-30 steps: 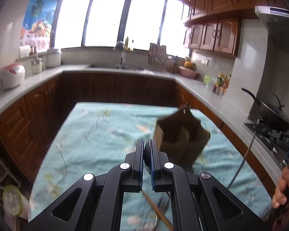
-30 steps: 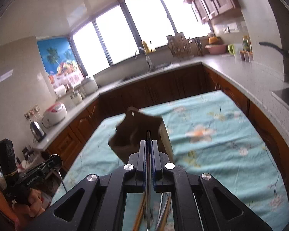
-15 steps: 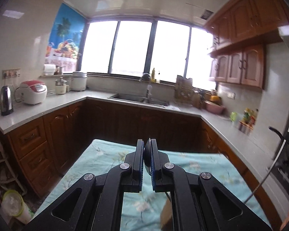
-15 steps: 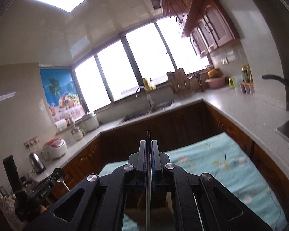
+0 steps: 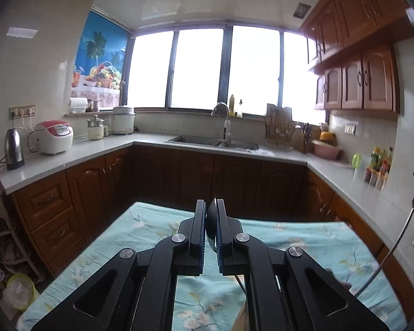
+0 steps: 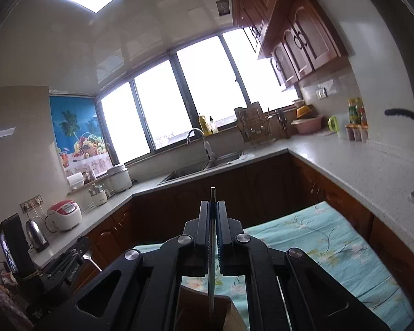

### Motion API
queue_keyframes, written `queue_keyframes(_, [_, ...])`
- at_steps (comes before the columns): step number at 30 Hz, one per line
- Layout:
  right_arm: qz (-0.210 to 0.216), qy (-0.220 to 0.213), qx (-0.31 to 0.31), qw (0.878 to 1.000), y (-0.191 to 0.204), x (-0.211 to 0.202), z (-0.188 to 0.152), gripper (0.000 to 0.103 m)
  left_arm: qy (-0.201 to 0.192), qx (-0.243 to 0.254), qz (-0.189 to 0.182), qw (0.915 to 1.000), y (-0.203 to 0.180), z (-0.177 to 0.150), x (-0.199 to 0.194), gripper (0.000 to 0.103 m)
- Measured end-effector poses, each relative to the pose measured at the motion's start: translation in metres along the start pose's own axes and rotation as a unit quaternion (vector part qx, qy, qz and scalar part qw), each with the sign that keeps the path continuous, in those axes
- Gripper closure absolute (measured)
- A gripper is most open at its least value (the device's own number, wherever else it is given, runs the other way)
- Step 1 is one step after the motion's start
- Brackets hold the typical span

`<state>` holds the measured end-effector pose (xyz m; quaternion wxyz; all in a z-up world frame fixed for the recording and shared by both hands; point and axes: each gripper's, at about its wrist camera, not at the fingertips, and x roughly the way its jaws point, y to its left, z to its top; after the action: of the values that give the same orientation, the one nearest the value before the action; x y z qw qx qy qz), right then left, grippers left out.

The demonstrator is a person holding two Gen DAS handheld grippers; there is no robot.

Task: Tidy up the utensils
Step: 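Lift the spoon and chopstick and carry both tools over the wooden caddy, then lower the utensils into the caddy slots and open both tools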

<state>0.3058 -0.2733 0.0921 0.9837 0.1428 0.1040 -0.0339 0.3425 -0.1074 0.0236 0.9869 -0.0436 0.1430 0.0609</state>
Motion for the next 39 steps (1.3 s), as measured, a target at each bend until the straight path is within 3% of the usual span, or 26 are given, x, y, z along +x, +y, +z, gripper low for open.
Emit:
queue_keyframes(7, [0.002, 0.046, 0.013, 0.999, -0.014, 0.023, -0.037, 0.099, 0.033, 0.028, -0.015, 0.9989, -0.012, -0.009, 0.021, 0.098])
queue_keyframes(10, [0.002, 0.057, 0.018, 0.998, -0.018, 0.027, -0.045, 0.099, 0.053, 0.03, -0.031, 0.9977, 0.003, 0.004, 0.026, 0.098])
queue_keyframes(17, [-0.001, 0.069, 0.022, 0.997, -0.026, 0.029, -0.049, 0.098, 0.074, 0.034, -0.064, 0.9946, 0.038, 0.036, 0.031, 0.097])
queue_keyframes(25, [-0.006, 0.08, 0.027, 0.996, -0.025, 0.032, -0.049, 0.097, 0.092, 0.037, -0.083, 0.9915, 0.054, 0.044, 0.045, 0.096])
queue_keyframes(27, [-0.004, 0.082, 0.03, 0.996, -0.026, 0.032, -0.049, 0.094, 0.098, 0.039, -0.088, 0.9905, 0.056, 0.047, 0.048, 0.092])
queue_keyframes(29, [-0.006, 0.085, 0.032, 0.996, -0.027, 0.032, -0.049, 0.094, 0.1, 0.036, -0.089, 0.9904, 0.059, 0.048, 0.05, 0.082])
queue_keyframes(36, [-0.001, 0.094, 0.048, 0.994, -0.033, 0.031, -0.051, 0.088, 0.099, 0.03, -0.086, 0.9909, 0.062, 0.049, 0.049, 0.073])
queue_keyframes(39, [0.003, 0.096, 0.053, 0.994, -0.032, 0.028, -0.052, 0.064, 0.099, 0.026, -0.086, 0.991, 0.063, 0.048, 0.045, 0.057])
